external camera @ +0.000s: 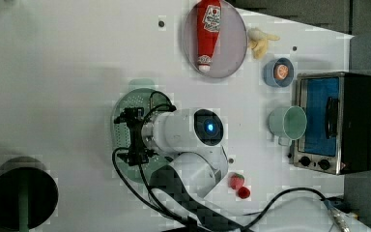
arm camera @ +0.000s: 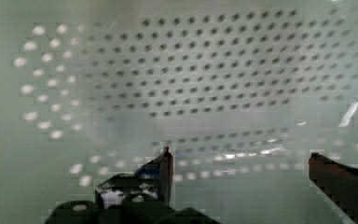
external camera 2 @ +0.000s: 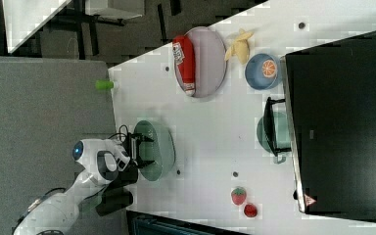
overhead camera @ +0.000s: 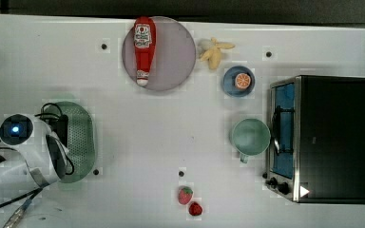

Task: Drag strainer right to left.

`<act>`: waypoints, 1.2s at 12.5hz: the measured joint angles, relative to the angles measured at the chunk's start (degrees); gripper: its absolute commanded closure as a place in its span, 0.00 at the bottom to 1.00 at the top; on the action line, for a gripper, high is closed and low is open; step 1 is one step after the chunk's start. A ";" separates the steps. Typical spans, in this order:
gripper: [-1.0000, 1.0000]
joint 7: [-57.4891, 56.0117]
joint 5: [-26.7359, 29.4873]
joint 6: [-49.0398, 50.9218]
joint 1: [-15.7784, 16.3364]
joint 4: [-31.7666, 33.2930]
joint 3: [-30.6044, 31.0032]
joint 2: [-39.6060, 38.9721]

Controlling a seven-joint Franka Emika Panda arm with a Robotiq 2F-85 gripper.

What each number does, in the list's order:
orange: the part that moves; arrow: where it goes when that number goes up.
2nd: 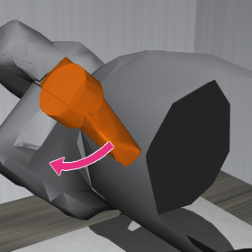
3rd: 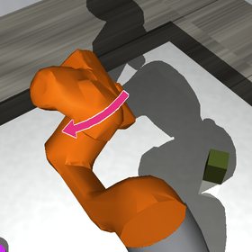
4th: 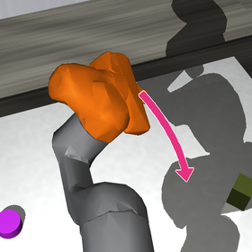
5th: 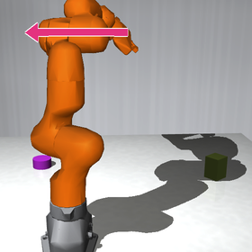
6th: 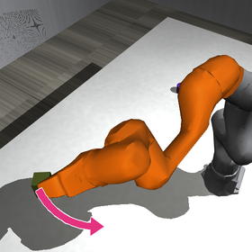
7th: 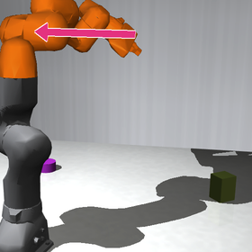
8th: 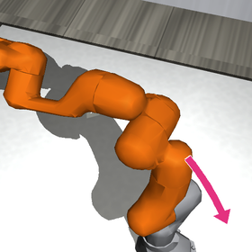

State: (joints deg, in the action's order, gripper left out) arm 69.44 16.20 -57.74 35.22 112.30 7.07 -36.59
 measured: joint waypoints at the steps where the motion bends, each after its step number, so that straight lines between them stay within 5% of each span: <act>1: 0.00 -2.01 -0.60 3.13 -0.03 -0.11 -0.06 1.15; 4: 0.00 -12.76 -7.69 11.41 1.54 0.62 -4.72 9.34; 9: 0.00 -37.35 -10.48 26.13 2.38 -2.41 -22.20 31.95; 15: 0.00 -66.63 -19.26 42.65 -5.76 -7.95 -44.40 45.55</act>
State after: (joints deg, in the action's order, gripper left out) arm 2.81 -3.06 -15.09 29.46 104.35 -37.32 8.96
